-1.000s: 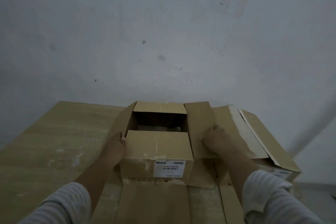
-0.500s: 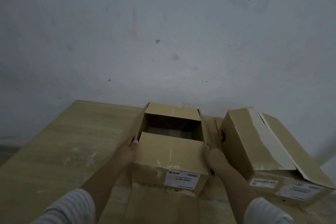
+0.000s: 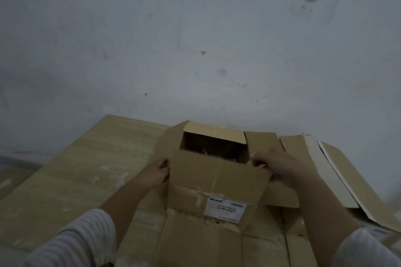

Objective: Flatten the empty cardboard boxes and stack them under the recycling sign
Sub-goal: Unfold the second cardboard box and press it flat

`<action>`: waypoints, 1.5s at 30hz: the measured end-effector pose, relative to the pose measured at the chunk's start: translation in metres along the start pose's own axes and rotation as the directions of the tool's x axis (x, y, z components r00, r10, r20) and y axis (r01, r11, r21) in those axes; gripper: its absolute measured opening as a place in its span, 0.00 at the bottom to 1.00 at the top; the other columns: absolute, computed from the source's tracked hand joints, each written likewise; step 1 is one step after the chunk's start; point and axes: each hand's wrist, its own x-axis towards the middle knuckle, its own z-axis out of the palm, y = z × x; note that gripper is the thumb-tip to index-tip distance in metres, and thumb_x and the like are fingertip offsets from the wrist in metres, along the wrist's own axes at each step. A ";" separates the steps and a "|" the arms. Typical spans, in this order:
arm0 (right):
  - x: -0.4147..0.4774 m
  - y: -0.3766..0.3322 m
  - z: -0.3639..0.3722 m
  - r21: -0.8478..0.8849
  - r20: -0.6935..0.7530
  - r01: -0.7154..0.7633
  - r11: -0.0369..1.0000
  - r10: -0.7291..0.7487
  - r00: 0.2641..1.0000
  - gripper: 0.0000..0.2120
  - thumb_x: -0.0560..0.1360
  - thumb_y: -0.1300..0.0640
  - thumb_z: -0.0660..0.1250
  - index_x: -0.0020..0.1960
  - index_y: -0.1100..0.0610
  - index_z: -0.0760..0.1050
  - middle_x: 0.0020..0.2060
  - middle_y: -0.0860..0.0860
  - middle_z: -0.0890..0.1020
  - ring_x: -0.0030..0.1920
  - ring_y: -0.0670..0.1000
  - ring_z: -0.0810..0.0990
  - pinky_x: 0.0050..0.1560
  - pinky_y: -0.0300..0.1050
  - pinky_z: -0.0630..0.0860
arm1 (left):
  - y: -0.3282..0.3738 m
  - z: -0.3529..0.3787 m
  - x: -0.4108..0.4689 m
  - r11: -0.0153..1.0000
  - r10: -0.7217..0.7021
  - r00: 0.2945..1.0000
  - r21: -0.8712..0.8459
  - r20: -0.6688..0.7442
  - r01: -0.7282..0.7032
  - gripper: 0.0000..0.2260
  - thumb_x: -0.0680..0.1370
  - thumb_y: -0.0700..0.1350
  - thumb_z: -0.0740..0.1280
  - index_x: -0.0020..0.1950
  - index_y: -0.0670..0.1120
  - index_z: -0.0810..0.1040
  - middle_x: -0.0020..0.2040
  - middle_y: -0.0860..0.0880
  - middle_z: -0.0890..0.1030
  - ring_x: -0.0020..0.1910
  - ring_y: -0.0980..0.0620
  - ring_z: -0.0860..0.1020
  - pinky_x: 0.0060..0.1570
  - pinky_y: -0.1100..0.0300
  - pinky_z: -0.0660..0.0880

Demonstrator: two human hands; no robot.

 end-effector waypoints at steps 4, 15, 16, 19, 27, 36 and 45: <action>-0.016 0.007 0.017 -0.384 0.341 0.044 0.922 0.097 0.935 0.14 0.78 0.54 0.62 0.61 0.54 0.77 0.55 0.53 0.80 0.51 0.48 0.77 0.48 0.38 0.73 | 0.003 0.009 -0.012 0.993 0.039 0.999 0.112 -0.026 -0.036 0.30 0.79 0.47 0.65 0.78 0.45 0.57 0.76 0.46 0.62 0.74 0.45 0.63 0.70 0.51 0.65; 0.002 0.080 0.104 -0.858 0.061 0.166 0.486 -0.225 0.972 0.12 0.80 0.50 0.57 0.58 0.56 0.70 0.56 0.58 0.79 0.57 0.59 0.77 0.43 0.46 0.65 | 0.005 0.021 -0.016 0.824 0.088 0.985 0.567 -0.147 0.011 0.25 0.79 0.50 0.60 0.75 0.46 0.61 0.71 0.42 0.67 0.64 0.40 0.72 0.61 0.52 0.71; 0.004 0.080 0.103 -0.860 0.061 0.173 0.481 -0.239 0.969 0.12 0.80 0.50 0.56 0.58 0.56 0.70 0.56 0.57 0.79 0.57 0.59 0.77 0.43 0.46 0.64 | 0.009 0.021 -0.013 0.808 0.088 0.982 0.588 -0.165 0.026 0.24 0.78 0.50 0.62 0.73 0.47 0.64 0.68 0.41 0.69 0.62 0.40 0.73 0.57 0.52 0.72; 0.010 0.078 0.099 -0.849 0.099 0.205 0.487 -0.235 0.967 0.13 0.80 0.49 0.56 0.59 0.54 0.71 0.56 0.56 0.79 0.57 0.58 0.78 0.42 0.45 0.64 | 0.028 0.022 0.003 0.782 0.075 0.978 0.620 -0.197 0.065 0.22 0.76 0.49 0.63 0.70 0.47 0.66 0.67 0.41 0.68 0.63 0.38 0.70 0.56 0.50 0.71; 0.027 0.046 0.079 -0.767 0.135 0.170 0.619 -0.103 0.986 0.21 0.75 0.37 0.56 0.57 0.49 0.74 0.54 0.53 0.80 0.56 0.54 0.78 0.52 0.48 0.74 | 0.067 0.020 0.083 0.877 0.129 0.981 0.478 -0.141 -0.047 0.25 0.76 0.44 0.63 0.74 0.46 0.65 0.70 0.43 0.70 0.66 0.41 0.72 0.63 0.51 0.71; 0.151 0.038 0.024 -0.744 -0.225 0.044 0.666 -0.313 0.923 0.28 0.79 0.52 0.61 0.76 0.56 0.56 0.74 0.54 0.61 0.74 0.55 0.59 0.73 0.47 0.58 | 0.049 0.019 0.108 0.904 0.176 0.980 0.409 -0.096 -0.122 0.21 0.76 0.42 0.61 0.70 0.48 0.69 0.63 0.43 0.77 0.59 0.41 0.77 0.53 0.52 0.73; 0.239 0.030 0.001 -0.804 -0.264 -0.109 0.585 -0.187 0.946 0.31 0.79 0.53 0.60 0.77 0.57 0.51 0.76 0.54 0.55 0.75 0.57 0.57 0.72 0.52 0.58 | 0.045 0.020 0.113 0.851 0.180 0.976 0.517 -0.120 -0.093 0.25 0.78 0.42 0.61 0.75 0.49 0.62 0.70 0.45 0.71 0.64 0.42 0.73 0.60 0.51 0.73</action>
